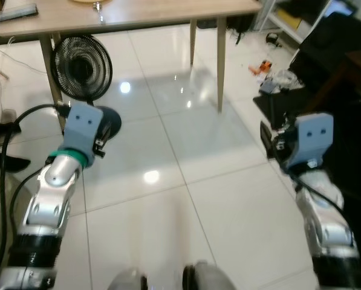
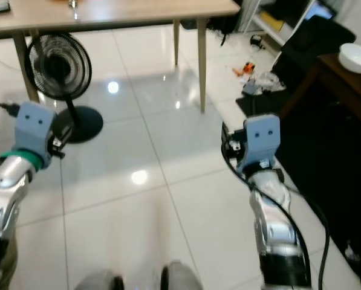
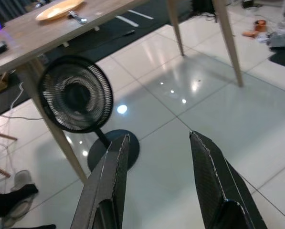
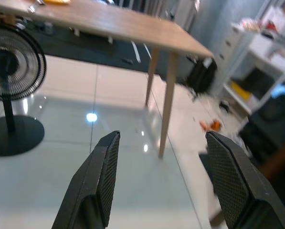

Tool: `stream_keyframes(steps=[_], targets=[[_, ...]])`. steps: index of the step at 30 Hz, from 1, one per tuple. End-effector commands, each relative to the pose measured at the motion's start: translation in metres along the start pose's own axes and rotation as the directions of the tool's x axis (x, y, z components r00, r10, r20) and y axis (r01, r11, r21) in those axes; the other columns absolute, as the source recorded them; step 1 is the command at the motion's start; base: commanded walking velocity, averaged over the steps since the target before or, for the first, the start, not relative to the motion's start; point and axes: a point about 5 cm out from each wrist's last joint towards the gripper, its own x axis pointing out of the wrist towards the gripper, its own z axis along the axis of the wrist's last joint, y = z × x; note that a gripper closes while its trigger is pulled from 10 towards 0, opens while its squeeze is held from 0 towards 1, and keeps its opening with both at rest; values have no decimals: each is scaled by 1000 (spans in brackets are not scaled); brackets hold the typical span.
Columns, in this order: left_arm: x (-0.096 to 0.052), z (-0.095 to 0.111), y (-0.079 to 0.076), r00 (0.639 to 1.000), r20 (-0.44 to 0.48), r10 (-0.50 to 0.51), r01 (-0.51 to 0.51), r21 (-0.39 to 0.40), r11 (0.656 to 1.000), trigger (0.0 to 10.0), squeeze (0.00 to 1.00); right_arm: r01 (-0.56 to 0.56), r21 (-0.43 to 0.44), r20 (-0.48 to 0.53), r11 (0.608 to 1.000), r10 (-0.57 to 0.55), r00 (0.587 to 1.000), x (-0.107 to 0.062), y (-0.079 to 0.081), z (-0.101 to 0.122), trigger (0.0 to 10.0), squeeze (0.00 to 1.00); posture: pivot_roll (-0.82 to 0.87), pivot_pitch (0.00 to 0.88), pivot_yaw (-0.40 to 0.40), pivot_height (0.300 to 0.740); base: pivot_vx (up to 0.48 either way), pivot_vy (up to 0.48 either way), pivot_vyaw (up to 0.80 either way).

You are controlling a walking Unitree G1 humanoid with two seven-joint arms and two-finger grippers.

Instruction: Setting the table

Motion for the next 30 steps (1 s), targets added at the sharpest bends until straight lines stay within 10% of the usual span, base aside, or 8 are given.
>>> stream_keyframes(steps=[1, 30], targets=[[-2, -5, 3, 1000, -22, 6, -6, 11, 1000, 10000, 0, -52, -44, 2, 998, 52, 999, -1, 6, -2, 10000, 0, 50, 7, -4, 740, 469, 0, 0], [-4, -4, -3, 1000, 2, -22, 22, 37, 999, 10000, 0, -44, -47, -9, 998, 44, 999, 5, 4, -5, 10000, 0, 60, 16, -8, 740, 463, 0, 55]])
